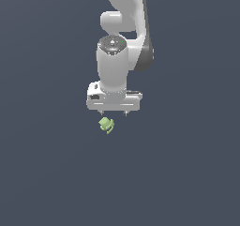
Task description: Pick up the object and move it to a goal position.
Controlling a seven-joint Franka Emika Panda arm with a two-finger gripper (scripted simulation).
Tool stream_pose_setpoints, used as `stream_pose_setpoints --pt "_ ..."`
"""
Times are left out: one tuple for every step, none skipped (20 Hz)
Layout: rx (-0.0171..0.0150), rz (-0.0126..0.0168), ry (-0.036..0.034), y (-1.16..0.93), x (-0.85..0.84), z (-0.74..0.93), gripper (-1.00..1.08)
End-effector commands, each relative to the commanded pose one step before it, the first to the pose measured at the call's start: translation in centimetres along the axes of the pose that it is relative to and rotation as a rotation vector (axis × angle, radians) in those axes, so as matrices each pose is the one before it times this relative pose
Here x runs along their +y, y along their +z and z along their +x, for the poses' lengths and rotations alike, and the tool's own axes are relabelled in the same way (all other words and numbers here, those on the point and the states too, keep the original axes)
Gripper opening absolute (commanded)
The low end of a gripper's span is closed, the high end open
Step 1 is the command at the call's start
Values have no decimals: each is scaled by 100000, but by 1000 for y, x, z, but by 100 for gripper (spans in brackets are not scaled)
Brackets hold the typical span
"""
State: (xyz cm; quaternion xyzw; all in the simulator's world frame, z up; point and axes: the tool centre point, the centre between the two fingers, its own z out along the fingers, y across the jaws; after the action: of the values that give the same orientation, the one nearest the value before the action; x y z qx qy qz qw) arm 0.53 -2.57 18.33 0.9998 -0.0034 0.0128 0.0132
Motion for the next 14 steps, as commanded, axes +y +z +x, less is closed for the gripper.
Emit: stream_pose_setpoints --pt "0 0 0 0 1 0 100" --pt "0 0 0 -14 33 7 100" --pt "71 -158 -179 -89 -40 14 100" --pt "81 -181 -204 -122 5 27 100" --pt "117 -264 -297 -173 -1 37 100" --pt "150 -341 -384 -222 -1 48 100" --pt "178 -406 -462 -265 4 57 100" --pt "163 -372 -433 -241 2 51 100" --pt "128 -293 -356 -190 2 40 100" --pt "92 -212 -275 -138 2 29 100" --pt "57 -131 -192 -87 -1 18 100" --pt "19 -43 -86 -32 6 7 100" --pt "0 0 0 10 -23 -6 100" --pt "-54 125 209 76 20 -13 100"
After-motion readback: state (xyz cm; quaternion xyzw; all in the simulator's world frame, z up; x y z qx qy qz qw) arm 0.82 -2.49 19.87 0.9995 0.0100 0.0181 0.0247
